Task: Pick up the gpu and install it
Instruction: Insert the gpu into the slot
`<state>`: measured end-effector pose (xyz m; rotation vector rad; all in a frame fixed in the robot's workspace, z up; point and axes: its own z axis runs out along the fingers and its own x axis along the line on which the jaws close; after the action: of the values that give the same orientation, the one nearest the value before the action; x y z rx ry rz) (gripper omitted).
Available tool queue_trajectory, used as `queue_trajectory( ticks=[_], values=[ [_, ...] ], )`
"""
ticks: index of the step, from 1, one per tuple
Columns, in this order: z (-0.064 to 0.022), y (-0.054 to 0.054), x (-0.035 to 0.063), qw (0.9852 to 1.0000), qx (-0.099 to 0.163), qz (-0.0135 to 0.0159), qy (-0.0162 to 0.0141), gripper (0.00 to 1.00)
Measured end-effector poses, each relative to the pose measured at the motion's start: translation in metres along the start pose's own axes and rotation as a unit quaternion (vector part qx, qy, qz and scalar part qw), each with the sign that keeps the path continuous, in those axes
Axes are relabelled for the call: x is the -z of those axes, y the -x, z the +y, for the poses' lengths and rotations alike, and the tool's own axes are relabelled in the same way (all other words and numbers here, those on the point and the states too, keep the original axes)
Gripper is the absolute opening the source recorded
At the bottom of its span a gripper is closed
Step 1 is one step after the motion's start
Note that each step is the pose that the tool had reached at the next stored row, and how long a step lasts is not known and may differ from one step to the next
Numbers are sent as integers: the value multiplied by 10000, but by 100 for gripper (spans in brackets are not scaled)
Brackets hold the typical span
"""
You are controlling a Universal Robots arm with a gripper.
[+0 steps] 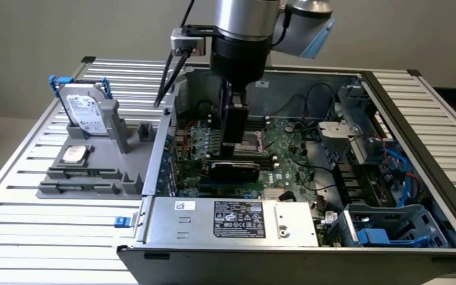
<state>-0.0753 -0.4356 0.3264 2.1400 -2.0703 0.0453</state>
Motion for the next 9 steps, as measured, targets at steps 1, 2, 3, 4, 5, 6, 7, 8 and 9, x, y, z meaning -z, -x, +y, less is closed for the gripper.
queue_trajectory(
  ticks=[1, 2, 3, 4, 5, 6, 7, 8, 9],
  values=[
    [1, -1, 7, 10000, 0, 0, 0, 84],
    [1, -1, 12, 10000, 0, 0, 0, 78],
    [1, -2, 13, 10000, 0, -1, -1, 72],
    [1, -2, 14, 10000, 0, -2, -1, 72],
    [2, -2, 17, 10000, 0, 0, 0, 66],
    [2, -2, 17, 10000, 0, 0, 0, 60],
    [2, -2, 18, 10000, 0, 0, 0, 60],
    [2, -2, 18, 10000, 0, -1, 0, 54],
    [2, -2, 18, 10000, 0, 0, 0, 48]
  ],
)
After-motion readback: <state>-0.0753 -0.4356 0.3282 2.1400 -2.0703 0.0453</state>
